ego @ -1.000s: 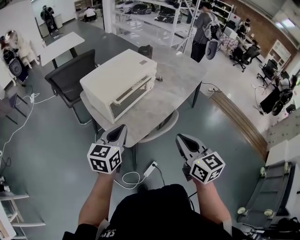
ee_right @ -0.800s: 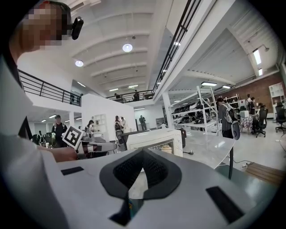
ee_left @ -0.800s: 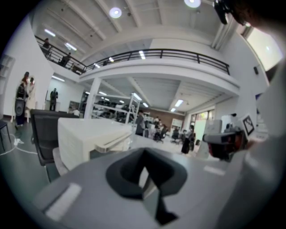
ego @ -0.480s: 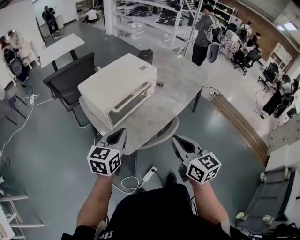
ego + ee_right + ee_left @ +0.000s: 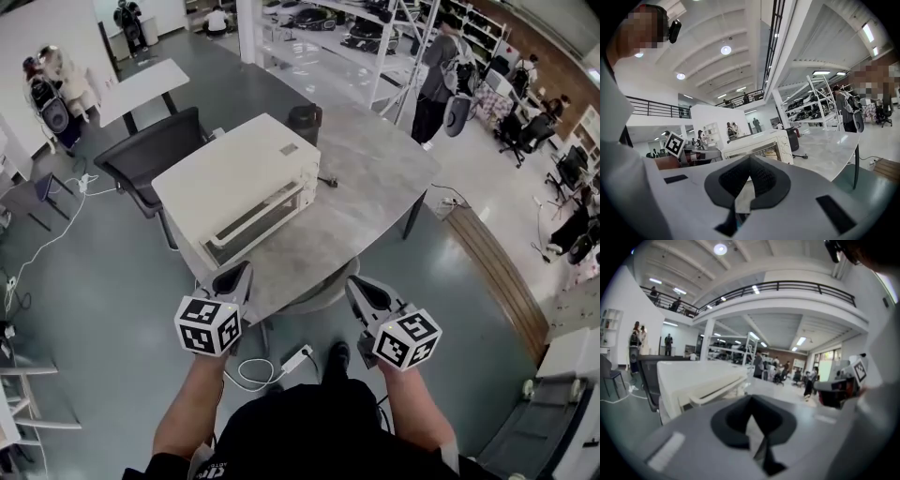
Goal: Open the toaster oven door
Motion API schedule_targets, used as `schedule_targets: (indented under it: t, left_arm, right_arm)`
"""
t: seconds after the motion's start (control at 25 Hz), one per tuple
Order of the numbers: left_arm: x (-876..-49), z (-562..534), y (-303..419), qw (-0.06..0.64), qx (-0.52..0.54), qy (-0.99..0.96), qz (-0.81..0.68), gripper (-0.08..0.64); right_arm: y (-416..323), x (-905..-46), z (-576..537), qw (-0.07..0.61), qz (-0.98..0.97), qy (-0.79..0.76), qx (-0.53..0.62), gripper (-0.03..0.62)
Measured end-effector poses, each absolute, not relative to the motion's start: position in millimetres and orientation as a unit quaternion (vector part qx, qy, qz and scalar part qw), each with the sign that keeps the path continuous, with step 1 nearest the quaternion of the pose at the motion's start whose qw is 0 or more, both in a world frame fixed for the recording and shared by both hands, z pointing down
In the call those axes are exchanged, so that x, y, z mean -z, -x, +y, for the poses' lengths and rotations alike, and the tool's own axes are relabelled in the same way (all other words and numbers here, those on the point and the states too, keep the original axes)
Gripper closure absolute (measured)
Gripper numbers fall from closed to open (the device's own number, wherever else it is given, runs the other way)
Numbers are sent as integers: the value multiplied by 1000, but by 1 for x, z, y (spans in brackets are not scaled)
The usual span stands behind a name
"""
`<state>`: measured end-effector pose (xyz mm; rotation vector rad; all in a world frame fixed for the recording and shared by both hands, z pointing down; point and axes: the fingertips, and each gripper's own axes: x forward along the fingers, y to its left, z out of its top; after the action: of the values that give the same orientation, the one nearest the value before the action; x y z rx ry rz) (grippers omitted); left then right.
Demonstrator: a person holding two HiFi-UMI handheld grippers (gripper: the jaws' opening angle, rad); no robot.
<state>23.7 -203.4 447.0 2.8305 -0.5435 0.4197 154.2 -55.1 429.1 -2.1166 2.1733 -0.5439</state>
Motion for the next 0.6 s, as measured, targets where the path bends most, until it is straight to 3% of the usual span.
schedule_targets:
  t: [0.32,0.6]
  left_arm:
    - [-447,-207,-69,121,-158,-946,-255,552]
    - [-454,-204,-57,144,-156,-913,-348,551]
  right_arm:
    - [-214,-444,-89,17,759,616,209,597]
    - [-226,-456,-115,-7,814,535,226,598]
